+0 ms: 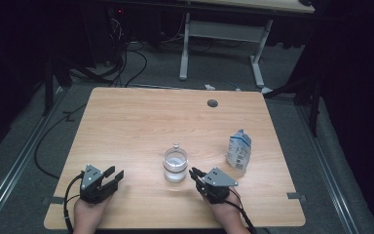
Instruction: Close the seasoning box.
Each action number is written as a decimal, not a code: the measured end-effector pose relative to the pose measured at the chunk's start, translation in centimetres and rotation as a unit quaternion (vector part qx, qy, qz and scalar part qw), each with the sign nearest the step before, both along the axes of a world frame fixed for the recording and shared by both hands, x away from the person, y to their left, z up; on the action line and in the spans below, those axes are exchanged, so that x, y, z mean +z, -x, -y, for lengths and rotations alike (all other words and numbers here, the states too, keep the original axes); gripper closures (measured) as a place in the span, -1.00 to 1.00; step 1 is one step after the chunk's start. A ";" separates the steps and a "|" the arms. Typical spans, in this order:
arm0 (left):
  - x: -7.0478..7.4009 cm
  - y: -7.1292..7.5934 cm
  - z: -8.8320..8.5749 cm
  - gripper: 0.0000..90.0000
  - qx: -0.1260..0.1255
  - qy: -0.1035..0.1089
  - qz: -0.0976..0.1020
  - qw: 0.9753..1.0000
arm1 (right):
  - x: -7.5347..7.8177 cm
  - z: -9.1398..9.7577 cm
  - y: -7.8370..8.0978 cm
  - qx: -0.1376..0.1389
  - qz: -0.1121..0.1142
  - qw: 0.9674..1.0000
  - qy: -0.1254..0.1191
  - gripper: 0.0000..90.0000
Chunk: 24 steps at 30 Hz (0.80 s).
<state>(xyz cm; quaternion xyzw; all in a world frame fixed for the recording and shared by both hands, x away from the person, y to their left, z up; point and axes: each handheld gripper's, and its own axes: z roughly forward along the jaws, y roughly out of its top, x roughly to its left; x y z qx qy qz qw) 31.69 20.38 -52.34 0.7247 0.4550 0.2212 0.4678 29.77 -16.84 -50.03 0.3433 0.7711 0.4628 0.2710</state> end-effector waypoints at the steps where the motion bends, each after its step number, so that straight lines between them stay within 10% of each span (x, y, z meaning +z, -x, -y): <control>1: 0.0 0.0 0.2 0.30 -0.003 -0.001 -0.001 1.000 | 0.0 0.2 0.0 -0.003 -0.003 1.000 0.000 0.77; 24: 0.0 -0.9 2.6 0.29 -0.037 -0.004 0.001 0.999 | 0.2 9.4 1.5 -0.109 -0.005 0.994 -0.022 0.56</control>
